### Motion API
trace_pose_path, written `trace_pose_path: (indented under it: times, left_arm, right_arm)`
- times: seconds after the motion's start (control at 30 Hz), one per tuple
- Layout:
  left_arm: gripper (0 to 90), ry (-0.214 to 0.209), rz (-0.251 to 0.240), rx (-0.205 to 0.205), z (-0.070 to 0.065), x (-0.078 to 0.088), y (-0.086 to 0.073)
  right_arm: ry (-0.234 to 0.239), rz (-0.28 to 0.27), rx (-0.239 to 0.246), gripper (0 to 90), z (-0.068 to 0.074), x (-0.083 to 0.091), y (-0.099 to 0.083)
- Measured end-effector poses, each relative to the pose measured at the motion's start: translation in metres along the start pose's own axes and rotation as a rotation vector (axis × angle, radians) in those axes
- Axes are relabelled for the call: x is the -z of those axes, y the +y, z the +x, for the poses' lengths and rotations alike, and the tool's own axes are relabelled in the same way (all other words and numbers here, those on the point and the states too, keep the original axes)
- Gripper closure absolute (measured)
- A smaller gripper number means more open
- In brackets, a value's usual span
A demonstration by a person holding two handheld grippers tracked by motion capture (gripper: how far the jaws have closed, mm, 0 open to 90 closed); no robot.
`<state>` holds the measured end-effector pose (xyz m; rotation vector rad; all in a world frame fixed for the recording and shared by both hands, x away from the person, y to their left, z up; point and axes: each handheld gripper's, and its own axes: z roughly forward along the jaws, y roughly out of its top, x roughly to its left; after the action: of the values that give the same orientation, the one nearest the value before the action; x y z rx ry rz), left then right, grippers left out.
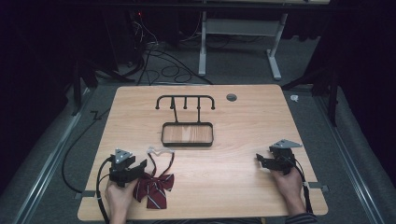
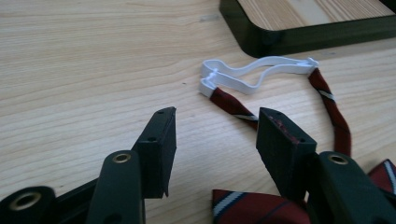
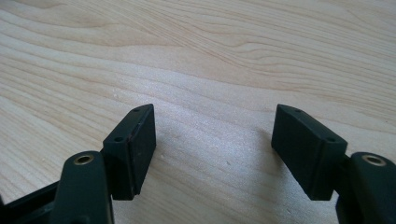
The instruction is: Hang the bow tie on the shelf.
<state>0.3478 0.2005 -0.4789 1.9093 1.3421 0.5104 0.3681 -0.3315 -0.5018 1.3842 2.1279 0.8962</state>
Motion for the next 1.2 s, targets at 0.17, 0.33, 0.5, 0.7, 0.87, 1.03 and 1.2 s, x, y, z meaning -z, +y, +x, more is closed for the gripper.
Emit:
trace_pose_path:
  times: [0.17, 0.33, 0.5, 0.7, 0.87, 1.03, 1.2]
  left_arm:
    - [48.5, -0.016, 0.01, -0.017, -0.009, -0.004, 0.0]
    - [49.2, -0.035, 0.022, -0.026, -0.014, -0.007, -0.001]
    - [55.7, -0.063, 0.035, -0.033, -0.018, -0.011, -0.002]
    - [63.1, -0.076, 0.053, -0.051, -0.023, -0.016, -0.002]
    - [67.0, -0.073, 0.074, -0.06, -0.025, -0.02, -0.003]
    - [72.0, -0.072, 0.087, -0.071, -0.027, -0.023, -0.003]
    - [83.8, -0.068, 0.104, -0.082, -0.028, -0.025, -0.004]
  right_arm:
    - [0.0, 0.0, 0.001, 31.8, 0.0, 0.0, 0.0]
    - [0.0, 0.0, 0.0, 31.8, 0.0, 0.0, 0.0]
    - [0.0, 0.0, -0.001, 31.8, 0.0, 0.0, 0.0]
    - [0.0, 0.001, -0.004, 31.8, 0.0, 0.0, 0.0]
    - [0.0, 0.001, -0.004, 31.8, 0.0, 0.0, 0.0]
    - [0.0, 0.001, -0.004, 31.8, 0.0, 0.0, 0.0]
    - [0.0, 0.0, -0.001, 31.8, 0.0, 0.0, 0.0]
